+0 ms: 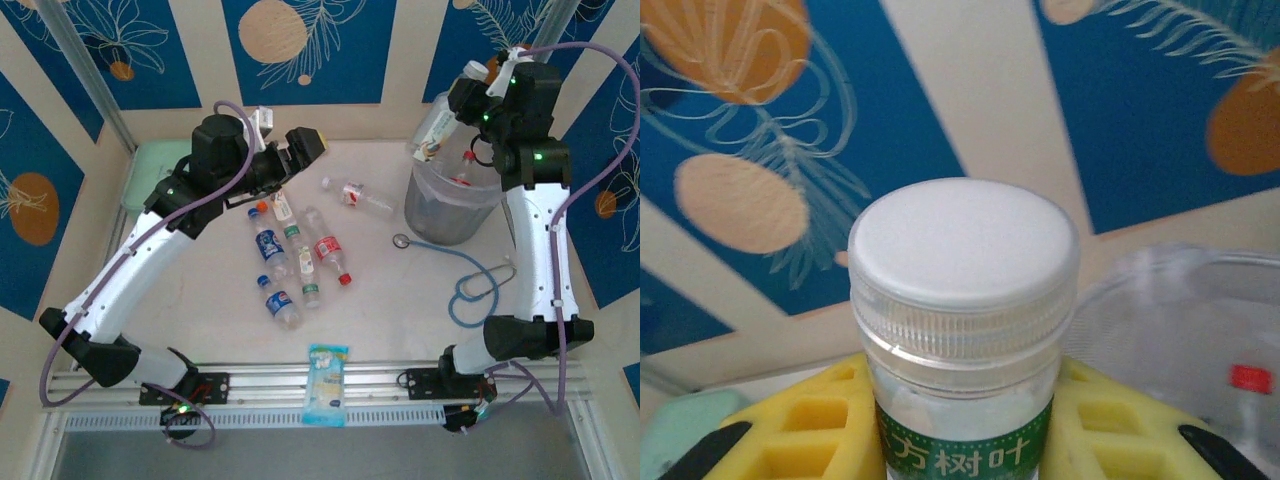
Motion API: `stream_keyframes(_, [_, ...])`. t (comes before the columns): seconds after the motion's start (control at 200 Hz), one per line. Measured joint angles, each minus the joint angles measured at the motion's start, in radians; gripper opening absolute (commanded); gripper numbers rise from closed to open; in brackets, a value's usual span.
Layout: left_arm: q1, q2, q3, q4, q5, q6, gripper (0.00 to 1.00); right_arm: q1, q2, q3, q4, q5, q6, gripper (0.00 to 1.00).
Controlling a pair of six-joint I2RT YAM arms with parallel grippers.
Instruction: Put the plastic bottles in the bin
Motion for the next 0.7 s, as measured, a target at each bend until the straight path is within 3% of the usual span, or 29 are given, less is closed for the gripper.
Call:
stream_keyframes(0.17, [0.018, 0.002, 0.000, 0.017, 0.022, -0.032, 1.00, 0.009, 0.056, 0.017, -0.072, 0.098, -0.053, 0.08])
stream_keyframes(0.435, [0.031, -0.006, -0.040, 0.085, 0.047, -0.065, 1.00, 0.012, 0.114, -0.016, -0.129, 0.142, -0.126, 0.05])
stream_keyframes(0.7, [0.103, -0.113, -0.319, 0.083, 0.008, -0.004, 1.00, -0.033, 0.164, -0.051, -0.193, 0.111, -0.143, 0.05])
